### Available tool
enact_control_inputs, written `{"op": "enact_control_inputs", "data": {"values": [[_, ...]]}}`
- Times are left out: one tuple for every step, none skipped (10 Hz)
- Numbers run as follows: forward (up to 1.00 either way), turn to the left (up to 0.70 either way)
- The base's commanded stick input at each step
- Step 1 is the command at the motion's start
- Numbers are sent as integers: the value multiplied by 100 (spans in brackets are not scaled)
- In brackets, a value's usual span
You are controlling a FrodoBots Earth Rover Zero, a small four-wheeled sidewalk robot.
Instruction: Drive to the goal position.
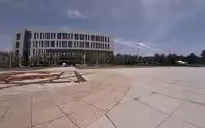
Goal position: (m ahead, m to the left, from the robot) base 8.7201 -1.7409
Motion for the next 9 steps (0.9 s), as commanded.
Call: {"op": "enact_control_inputs", "data": {"values": [[70, 0], [70, 0], [70, 0], [70, 0], [70, 0], [70, 0], [70, 0], [70, 0], [70, 0]]}}
